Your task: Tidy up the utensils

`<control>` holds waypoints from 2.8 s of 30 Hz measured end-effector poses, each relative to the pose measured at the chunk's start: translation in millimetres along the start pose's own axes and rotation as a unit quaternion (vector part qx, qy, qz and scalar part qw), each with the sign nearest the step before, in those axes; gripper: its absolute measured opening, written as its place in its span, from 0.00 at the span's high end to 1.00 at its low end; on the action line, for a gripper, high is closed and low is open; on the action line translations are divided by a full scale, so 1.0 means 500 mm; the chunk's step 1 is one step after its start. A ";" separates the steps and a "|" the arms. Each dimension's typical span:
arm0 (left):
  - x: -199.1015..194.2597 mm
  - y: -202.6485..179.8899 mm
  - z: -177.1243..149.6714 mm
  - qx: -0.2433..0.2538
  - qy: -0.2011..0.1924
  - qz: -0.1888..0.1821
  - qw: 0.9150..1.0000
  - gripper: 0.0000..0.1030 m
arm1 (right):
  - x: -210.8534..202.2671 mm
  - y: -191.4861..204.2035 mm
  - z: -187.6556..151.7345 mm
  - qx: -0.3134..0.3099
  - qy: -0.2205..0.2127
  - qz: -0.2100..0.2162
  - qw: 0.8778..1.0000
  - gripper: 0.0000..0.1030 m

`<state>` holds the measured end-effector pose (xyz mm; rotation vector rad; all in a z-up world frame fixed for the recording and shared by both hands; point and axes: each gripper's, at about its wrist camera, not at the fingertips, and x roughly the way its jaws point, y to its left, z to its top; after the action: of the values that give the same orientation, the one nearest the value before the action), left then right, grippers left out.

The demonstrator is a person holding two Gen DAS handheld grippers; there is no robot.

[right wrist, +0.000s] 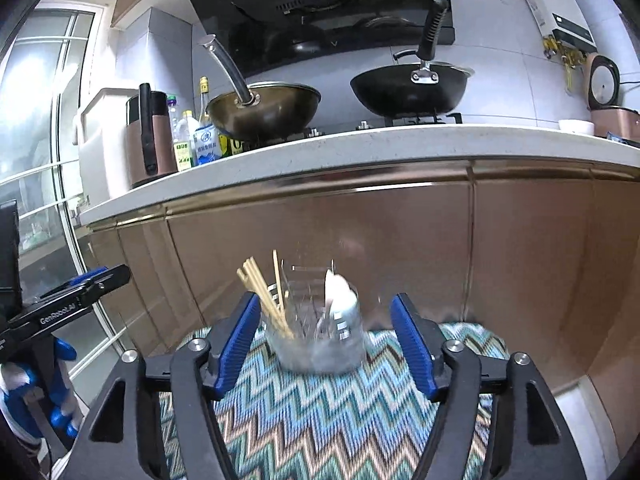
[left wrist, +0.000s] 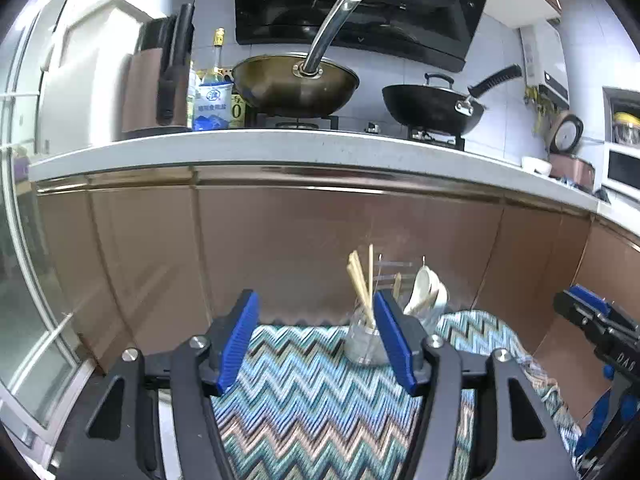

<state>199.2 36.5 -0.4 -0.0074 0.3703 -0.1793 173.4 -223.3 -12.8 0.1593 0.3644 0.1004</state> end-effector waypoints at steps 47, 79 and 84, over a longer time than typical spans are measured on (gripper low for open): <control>-0.258 -0.083 -0.093 0.042 -0.011 0.121 0.992 0.27 | -0.265 -0.007 -0.100 -0.030 -0.031 -0.023 0.999 0.00; -0.301 -0.052 -0.119 0.059 -0.030 0.141 0.988 0.26 | -0.260 0.028 -0.111 -0.038 -0.033 -0.036 0.998 0.00; -0.303 -0.059 -0.122 0.060 -0.030 0.147 0.987 0.21 | -0.257 0.026 -0.113 -0.040 -0.030 -0.040 0.998 0.00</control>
<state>33.2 35.5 -1.5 0.1606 0.2964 0.0909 32.3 -219.0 -18.2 0.0688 0.3060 0.0320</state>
